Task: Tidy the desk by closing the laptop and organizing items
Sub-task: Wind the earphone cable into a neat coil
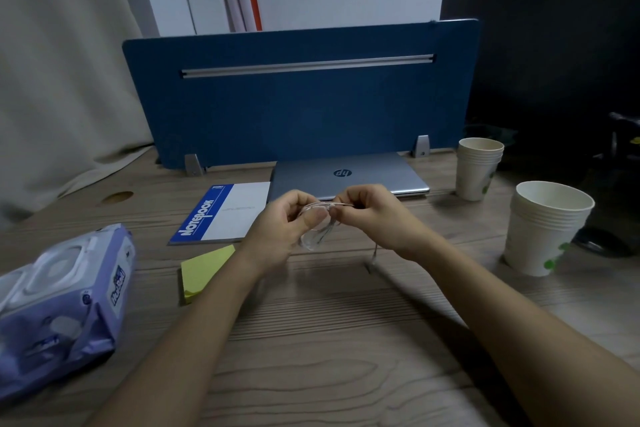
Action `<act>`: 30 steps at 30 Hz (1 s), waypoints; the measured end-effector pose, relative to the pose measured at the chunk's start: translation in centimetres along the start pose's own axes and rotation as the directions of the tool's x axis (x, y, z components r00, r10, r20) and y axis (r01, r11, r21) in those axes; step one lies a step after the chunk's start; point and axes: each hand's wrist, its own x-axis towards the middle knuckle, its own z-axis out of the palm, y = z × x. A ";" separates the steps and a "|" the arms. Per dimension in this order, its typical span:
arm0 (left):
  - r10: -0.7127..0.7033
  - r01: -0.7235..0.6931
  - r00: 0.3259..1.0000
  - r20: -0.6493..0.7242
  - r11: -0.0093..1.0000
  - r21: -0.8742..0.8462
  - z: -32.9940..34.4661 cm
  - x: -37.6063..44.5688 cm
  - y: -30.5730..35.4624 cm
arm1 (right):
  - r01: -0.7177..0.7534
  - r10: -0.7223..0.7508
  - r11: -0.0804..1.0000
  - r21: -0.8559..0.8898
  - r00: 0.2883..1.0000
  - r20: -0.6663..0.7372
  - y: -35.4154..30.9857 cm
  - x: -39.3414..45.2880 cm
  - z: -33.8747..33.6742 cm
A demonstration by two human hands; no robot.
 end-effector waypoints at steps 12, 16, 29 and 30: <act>-0.109 0.157 0.961 0.256 0.972 -0.175 0.1 -0.3 0.0 | -0.023 0.025 0.999 0.030 0.998 -0.063 0.0 0.1 -0.5; -0.127 0.154 0.978 0.166 0.975 -0.158 0.0 0.0 -0.5 | -0.037 0.040 0.999 0.038 0.995 -0.090 0.0 0.2 -0.7; 0.000 0.020 0.989 -0.150 0.991 0.133 -0.6 0.2 -0.3 | -0.022 0.035 0.996 0.083 0.988 -0.149 0.2 0.5 -0.5; -0.004 0.030 0.986 -0.164 0.987 0.156 -0.8 0.2 -0.3 | -0.016 0.031 0.996 0.091 0.986 -0.164 0.1 0.5 -0.6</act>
